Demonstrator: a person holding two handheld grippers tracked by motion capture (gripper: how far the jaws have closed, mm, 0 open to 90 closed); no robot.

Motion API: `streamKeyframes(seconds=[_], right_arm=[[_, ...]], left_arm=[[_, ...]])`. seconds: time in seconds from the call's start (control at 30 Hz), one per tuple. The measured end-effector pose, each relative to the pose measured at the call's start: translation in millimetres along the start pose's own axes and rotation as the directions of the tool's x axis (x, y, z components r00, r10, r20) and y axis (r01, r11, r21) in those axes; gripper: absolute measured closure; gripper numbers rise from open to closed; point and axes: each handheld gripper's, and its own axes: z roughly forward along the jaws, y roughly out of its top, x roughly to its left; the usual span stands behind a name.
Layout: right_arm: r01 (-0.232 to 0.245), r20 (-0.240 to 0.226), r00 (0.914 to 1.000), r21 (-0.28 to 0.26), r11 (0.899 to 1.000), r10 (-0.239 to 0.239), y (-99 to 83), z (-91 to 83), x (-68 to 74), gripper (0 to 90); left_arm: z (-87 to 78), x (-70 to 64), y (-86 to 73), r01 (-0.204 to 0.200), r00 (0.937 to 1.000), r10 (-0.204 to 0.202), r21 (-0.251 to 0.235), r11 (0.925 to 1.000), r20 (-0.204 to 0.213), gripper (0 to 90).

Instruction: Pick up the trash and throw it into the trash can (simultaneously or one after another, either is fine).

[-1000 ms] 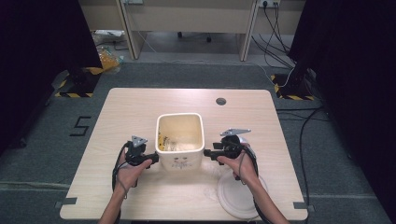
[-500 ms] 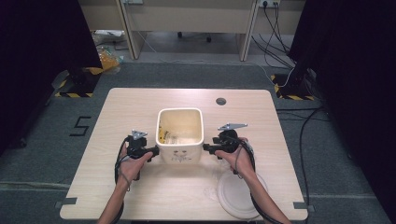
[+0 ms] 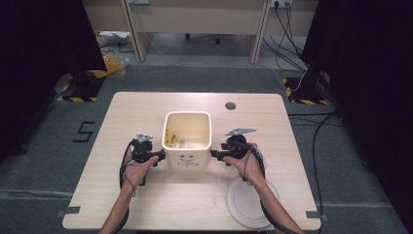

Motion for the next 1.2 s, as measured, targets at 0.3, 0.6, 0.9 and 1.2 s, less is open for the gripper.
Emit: streamKeyframes(seconds=[0.3,0.6,0.9,1.2], right_arm=[[0.059,-0.008,0.9982,-0.027,0.998,-0.059,-29.5,-42.2,5.4,33.3],[0.03,0.01,0.9995,-0.052,0.998,-0.03,-59.2,-84.9,-9.3,33.3],[-0.046,0.072,0.9961,-0.078,0.996,0.051,-110.4,-121.8,-22.1,33.2],[-0.082,0.13,0.9874,-0.07,0.994,0.091,-134.7,-144.1,-30.1,32.5]], left_arm=[[-26.2,2.8,-16.0,-0.053,0.9984,0.053,0.004,0.9986,0.02,15.3],[-58.3,-14.2,-50.4,-0.122,0.9899,0.121,0.014,0.9924,0.075,15.9],[-67.5,-44.1,-68.4,-0.178,0.976,0.175,0.013,0.984,0.13,15.0],[-63.5,-91.8,-78.1,-0.271,0.9436,0.263,0.011,0.9627,0.201,14.9]])
